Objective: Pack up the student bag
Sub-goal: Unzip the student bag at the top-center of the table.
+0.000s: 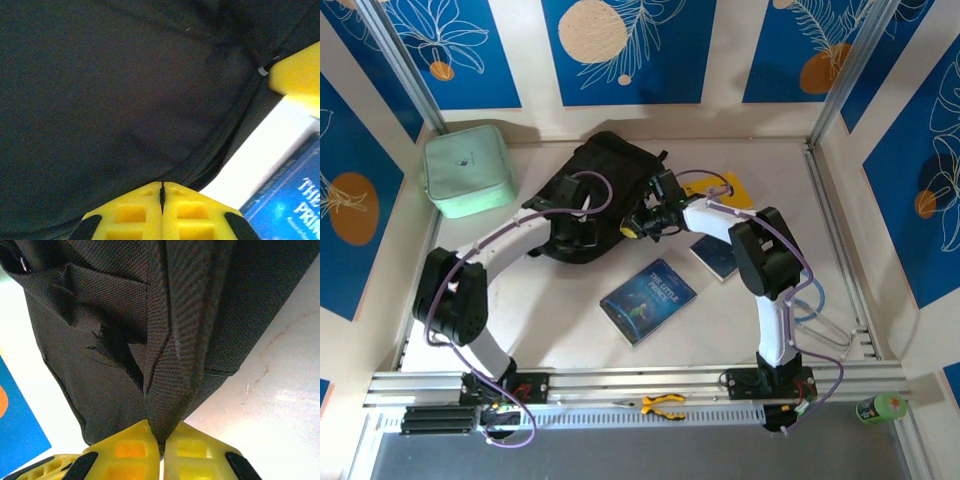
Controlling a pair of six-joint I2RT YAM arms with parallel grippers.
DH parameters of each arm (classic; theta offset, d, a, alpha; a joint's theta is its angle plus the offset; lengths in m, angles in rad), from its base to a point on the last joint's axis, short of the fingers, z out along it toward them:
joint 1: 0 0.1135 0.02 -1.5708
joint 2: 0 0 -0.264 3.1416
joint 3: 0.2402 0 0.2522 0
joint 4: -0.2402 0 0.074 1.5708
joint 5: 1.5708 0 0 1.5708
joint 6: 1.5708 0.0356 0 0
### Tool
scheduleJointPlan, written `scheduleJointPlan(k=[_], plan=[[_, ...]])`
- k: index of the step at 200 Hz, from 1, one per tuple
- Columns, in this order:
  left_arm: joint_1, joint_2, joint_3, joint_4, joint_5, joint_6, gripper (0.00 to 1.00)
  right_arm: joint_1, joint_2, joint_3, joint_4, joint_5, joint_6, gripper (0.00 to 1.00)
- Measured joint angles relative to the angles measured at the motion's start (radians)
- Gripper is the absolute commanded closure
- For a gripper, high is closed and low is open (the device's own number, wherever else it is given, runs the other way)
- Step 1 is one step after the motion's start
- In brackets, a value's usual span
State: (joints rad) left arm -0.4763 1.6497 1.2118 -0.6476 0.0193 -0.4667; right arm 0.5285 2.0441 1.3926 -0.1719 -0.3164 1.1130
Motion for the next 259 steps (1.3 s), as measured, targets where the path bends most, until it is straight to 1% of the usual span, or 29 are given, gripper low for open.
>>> scheduleJointPlan(k=[45, 73, 98, 116, 138, 150, 160, 171, 176, 184, 193, 209, 218, 224, 242, 259], plan=[[0.000, -0.021, 0.000, -0.097, -0.099, 0.002, 1.00, 0.020, 0.004, 0.016, -0.042, 0.056, 0.004, 0.94], [0.000, -0.037, -0.002, -0.154, -0.190, 0.006, 1.00, 0.018, 0.004, 0.016, -0.060, 0.090, -0.002, 0.96], [0.010, -0.041, -0.009, -0.195, -0.270, 0.019, 1.00, 0.006, 0.004, 0.030, -0.094, 0.124, -0.042, 0.99], [0.022, -0.041, -0.024, -0.201, -0.309, 0.034, 1.00, -0.007, 0.004, 0.059, -0.129, 0.135, -0.084, 0.99], [0.046, -0.050, -0.046, -0.170, -0.319, 0.064, 1.00, -0.023, 0.007, 0.092, -0.143, 0.134, -0.135, 0.98], [0.056, -0.056, -0.049, -0.148, -0.305, 0.085, 1.00, -0.036, 0.015, 0.108, -0.144, 0.128, -0.156, 0.91], [0.058, -0.058, -0.048, -0.126, -0.270, 0.102, 1.00, -0.051, 0.019, 0.116, -0.140, 0.119, -0.167, 0.79], [0.055, -0.058, -0.043, -0.108, -0.221, 0.114, 1.00, -0.069, 0.021, 0.115, -0.133, 0.113, -0.175, 0.63], [0.050, -0.057, -0.039, -0.100, -0.195, 0.120, 1.00, -0.078, 0.020, 0.115, -0.129, 0.112, -0.181, 0.58], [0.038, -0.056, -0.029, -0.093, -0.159, 0.129, 1.00, -0.088, 0.014, 0.107, -0.118, 0.111, -0.180, 0.52], [0.022, -0.050, -0.014, -0.085, -0.121, 0.134, 1.00, -0.100, -0.006, 0.082, -0.105, 0.116, -0.166, 0.49], [-0.017, -0.027, 0.023, -0.058, -0.060, 0.136, 1.00, -0.114, -0.071, 0.006, -0.095, 0.122, -0.146, 0.46], [-0.040, -0.009, 0.043, -0.039, -0.026, 0.136, 1.00, -0.117, -0.123, -0.049, -0.092, 0.128, -0.117, 0.39], [-0.055, 0.002, 0.058, -0.028, -0.006, 0.135, 1.00, -0.117, -0.159, -0.091, -0.084, 0.131, -0.097, 0.36], [-0.093, 0.042, 0.104, 0.002, 0.048, 0.132, 1.00, -0.117, -0.277, -0.227, -0.049, 0.131, -0.020, 0.32], [-0.121, 0.082, 0.146, 0.029, 0.087, 0.132, 1.00, -0.117, -0.334, -0.311, -0.012, 0.113, 0.041, 0.29]])
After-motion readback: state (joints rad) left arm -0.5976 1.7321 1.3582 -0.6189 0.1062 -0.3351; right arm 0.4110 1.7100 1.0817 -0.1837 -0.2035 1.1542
